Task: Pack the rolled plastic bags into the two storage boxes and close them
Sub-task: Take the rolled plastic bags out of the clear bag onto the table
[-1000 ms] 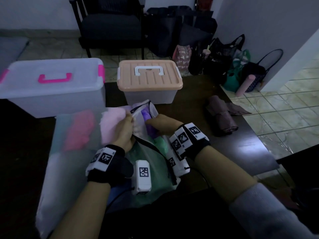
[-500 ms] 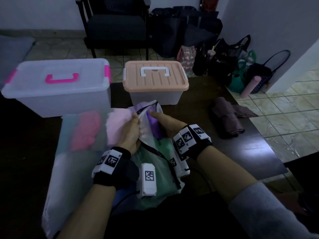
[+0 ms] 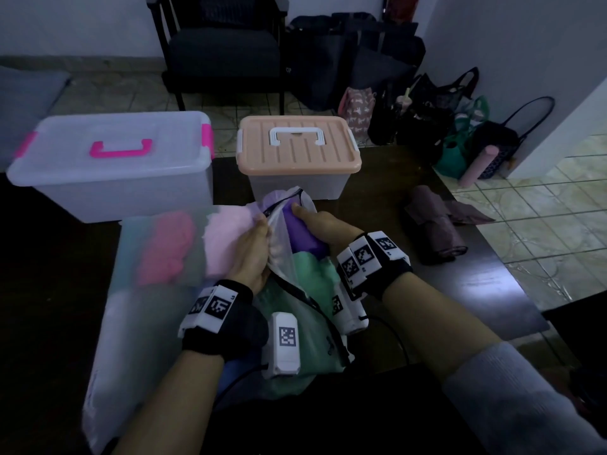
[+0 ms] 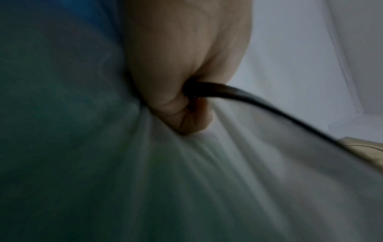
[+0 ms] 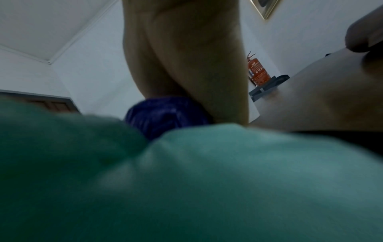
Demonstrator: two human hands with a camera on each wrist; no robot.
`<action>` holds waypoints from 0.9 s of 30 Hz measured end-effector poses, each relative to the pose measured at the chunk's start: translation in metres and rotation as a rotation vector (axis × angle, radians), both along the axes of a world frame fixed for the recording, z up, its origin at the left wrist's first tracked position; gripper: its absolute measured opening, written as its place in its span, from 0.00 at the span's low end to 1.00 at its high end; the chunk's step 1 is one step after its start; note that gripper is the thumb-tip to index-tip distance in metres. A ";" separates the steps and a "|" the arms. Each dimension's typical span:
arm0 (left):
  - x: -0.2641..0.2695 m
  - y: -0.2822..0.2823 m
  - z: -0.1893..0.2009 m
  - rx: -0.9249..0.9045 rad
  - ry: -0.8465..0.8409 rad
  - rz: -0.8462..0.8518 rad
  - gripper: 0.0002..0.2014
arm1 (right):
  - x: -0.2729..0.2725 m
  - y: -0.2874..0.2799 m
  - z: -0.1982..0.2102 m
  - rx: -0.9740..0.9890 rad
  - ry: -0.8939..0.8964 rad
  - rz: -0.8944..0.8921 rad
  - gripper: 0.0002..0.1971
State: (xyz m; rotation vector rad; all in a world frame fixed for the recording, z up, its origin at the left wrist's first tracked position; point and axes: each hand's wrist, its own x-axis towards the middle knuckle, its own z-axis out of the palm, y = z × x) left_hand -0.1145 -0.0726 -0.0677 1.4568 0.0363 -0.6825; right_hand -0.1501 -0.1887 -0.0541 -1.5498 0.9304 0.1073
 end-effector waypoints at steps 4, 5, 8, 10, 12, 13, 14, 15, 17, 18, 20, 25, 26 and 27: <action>-0.002 0.000 0.003 -0.017 -0.016 -0.010 0.17 | -0.009 -0.013 0.007 0.225 0.020 -0.043 0.24; -0.003 0.001 0.003 -0.019 -0.031 -0.014 0.15 | -0.013 -0.017 0.009 0.251 0.032 -0.012 0.23; -0.004 0.003 0.001 0.010 -0.079 -0.043 0.15 | -0.023 -0.026 0.013 -0.010 0.128 0.142 0.24; -0.004 0.004 -0.001 0.030 -0.095 -0.043 0.16 | -0.028 -0.029 0.010 -0.325 0.138 0.256 0.23; -0.003 0.005 -0.002 0.039 -0.092 -0.041 0.18 | -0.034 -0.028 0.005 -0.635 0.136 0.366 0.24; -0.003 0.004 -0.004 0.041 -0.095 -0.044 0.18 | -0.038 -0.027 0.003 -0.751 0.141 0.405 0.25; -0.003 0.004 -0.004 0.039 -0.097 -0.051 0.18 | -0.043 -0.025 0.003 -0.828 0.138 0.435 0.27; -0.002 0.004 -0.005 0.036 -0.092 -0.050 0.18 | -0.048 -0.025 0.002 -0.869 0.131 0.453 0.29; -0.002 0.005 -0.005 0.041 -0.084 -0.054 0.19 | -0.059 -0.026 0.005 -0.887 0.085 0.448 0.29; -0.002 0.004 -0.005 0.049 -0.088 -0.056 0.20 | -0.065 -0.029 0.007 -0.879 0.053 0.434 0.29; -0.002 0.004 -0.005 0.049 -0.091 -0.052 0.20 | -0.075 -0.036 0.011 -0.851 0.003 0.391 0.26; -0.003 0.003 -0.005 0.038 -0.085 -0.021 0.16 | -0.100 -0.061 0.021 -0.869 0.052 0.172 0.26; -0.003 0.003 -0.004 0.032 -0.079 -0.021 0.16 | -0.104 -0.067 0.020 -0.885 0.091 0.116 0.27; -0.003 0.003 -0.003 0.024 -0.073 -0.020 0.16 | -0.107 -0.073 0.017 -0.891 0.131 0.053 0.27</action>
